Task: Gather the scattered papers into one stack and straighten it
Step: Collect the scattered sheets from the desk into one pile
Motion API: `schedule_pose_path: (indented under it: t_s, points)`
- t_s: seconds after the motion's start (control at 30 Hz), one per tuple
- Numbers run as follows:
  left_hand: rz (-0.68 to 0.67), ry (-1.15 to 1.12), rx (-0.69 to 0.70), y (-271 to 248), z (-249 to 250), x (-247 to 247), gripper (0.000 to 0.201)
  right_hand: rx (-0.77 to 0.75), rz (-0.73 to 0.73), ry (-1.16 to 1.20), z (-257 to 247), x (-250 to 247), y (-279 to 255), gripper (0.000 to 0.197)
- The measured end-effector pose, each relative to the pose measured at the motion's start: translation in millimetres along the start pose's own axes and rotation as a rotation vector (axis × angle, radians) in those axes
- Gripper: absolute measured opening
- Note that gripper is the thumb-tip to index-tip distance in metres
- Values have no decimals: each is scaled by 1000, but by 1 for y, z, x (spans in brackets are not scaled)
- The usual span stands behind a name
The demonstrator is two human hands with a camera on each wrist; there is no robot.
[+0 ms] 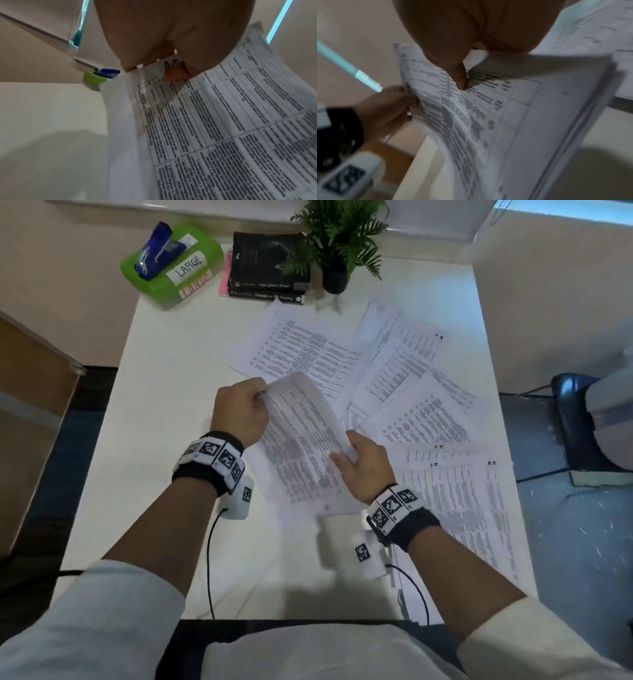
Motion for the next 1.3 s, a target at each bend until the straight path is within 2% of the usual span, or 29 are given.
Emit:
schedule_pose_path:
  t_s: [0.1,0.17,0.27,0.33,0.4,0.47,0.5,0.57,0.63,0.73,0.8,0.9,0.97,1.07,1.17,1.2,1.27,1.3]
  points:
    - [-21,61,-25,-2,13,23,17,79,-45,158,28,-16,-12,12]
    - [-55,80,-153,-8,9,44,41,128,-85,218,53,-25,-23,8]
    - [-75,-170,-314,-24,9,76,68,217,-129,263,99,-38,-45,13]
    - [-99,-319,-460,-38,9,101,69,276,-159,267,128,-46,-61,20]
    - [-207,-408,-577,-57,14,132,60,362,-191,277,158,-53,-77,22]
    - [-323,-445,-599,-74,13,168,56,453,-211,218,189,-61,-91,17]
    - [-368,-431,-597,-81,8,187,60,497,-211,166,201,-65,-97,17]
    - [-484,-377,-570,-98,17,215,63,605,-185,52,225,-74,-108,30]
    - [-544,-324,-528,-113,46,224,53,704,-154,-52,240,-82,-115,40]
    - [-474,-270,-515,-120,56,232,60,769,-89,-151,261,-90,-117,50]
    - [-404,-215,-509,-119,54,232,69,806,-28,-169,273,-94,-115,63]
    - [-380,-230,-560,-122,51,231,75,805,-93,-214,287,-89,-110,96]
    - [-381,-250,-608,-126,50,233,78,808,-136,-239,290,-87,-107,105]
    - [-359,-268,-643,-132,52,236,86,789,-122,-248,285,-90,-101,100]
    - [-341,-305,-681,-139,63,241,88,819,-104,-159,283,-90,-97,103]
    - [-329,-314,-692,-141,67,244,87,821,-103,-141,283,-90,-94,96]
    - [-304,-317,-706,-143,73,249,83,797,-112,-148,277,-89,-87,60]
    - [-298,-310,-706,-142,73,251,81,782,-116,-146,273,-87,-85,53]
Point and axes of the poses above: each hand's wrist, its own y-axis towards the middle knuckle, its own x-axis out of the palm, z = x × y, the point moved 7 cm from there along y, towards the middle knuckle, and after that the axes turned 15 degrees about -y, right-handed, at the moved point
